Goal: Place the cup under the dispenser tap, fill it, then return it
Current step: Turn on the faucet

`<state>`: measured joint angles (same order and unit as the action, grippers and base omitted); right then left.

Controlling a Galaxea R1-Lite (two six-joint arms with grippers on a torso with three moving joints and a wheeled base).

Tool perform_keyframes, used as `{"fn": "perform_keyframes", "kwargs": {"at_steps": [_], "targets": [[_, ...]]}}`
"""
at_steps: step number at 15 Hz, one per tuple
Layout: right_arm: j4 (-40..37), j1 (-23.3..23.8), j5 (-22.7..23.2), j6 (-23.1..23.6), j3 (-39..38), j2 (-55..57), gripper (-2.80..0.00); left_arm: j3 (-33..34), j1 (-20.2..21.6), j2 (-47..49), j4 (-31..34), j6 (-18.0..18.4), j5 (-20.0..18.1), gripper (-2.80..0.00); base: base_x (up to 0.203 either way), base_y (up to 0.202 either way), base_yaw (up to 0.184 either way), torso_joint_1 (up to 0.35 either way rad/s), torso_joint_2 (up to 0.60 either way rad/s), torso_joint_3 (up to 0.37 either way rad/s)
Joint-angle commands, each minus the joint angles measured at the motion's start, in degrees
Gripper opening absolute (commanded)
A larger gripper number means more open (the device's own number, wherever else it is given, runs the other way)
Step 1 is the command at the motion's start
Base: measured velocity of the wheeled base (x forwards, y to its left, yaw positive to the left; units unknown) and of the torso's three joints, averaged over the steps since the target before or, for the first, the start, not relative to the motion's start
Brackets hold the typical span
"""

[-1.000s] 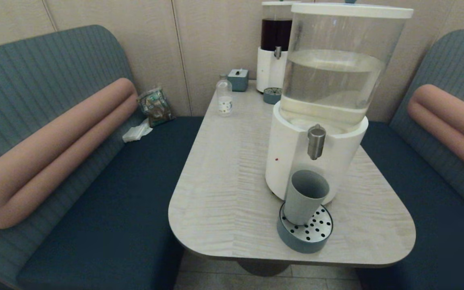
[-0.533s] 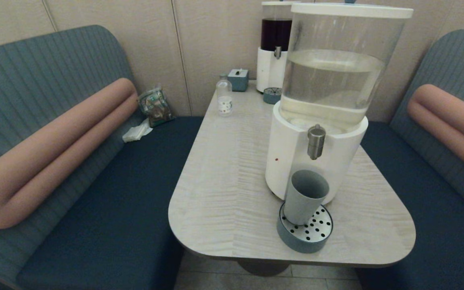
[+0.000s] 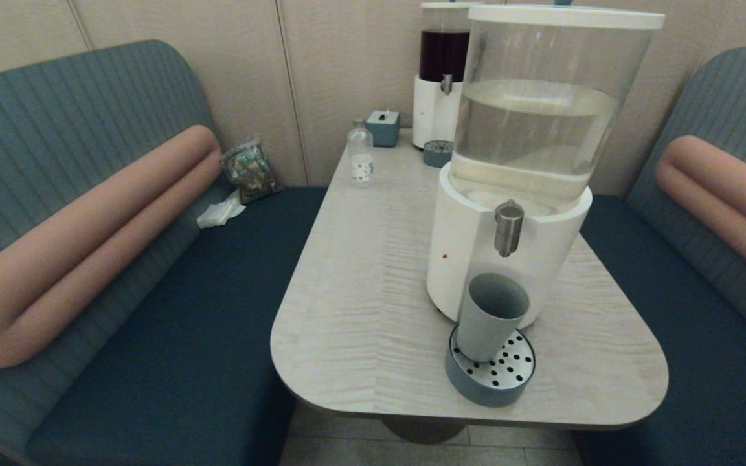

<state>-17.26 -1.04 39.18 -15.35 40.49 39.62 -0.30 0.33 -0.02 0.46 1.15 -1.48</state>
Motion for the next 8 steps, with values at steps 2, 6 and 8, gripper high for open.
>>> {"fn": "perform_keyframes", "kwargs": {"at_steps": [2,6,8], "targets": [[-3.83,-1.02,0.38,-0.23,7.37,15.88,-2.8,0.04,0.1,0.11,-0.11,0.0,0.14,-2.8,0.0,0.0,0.0,0.0,0.0,0.0],[-0.37,-6.05,-11.81,8.01,12.88,31.73,-2.8,-0.05,0.02,0.12,-0.11,0.26,0.24,-2.8,0.0,0.0,0.0,0.0,0.0,0.0],[2.54,-9.76,-25.75,12.86,19.39,38.63,-2.8,-0.05,0.02,0.2,-0.11,0.26,0.24,-2.8,0.0,0.0,0.0,0.0,0.0,0.0]]}}
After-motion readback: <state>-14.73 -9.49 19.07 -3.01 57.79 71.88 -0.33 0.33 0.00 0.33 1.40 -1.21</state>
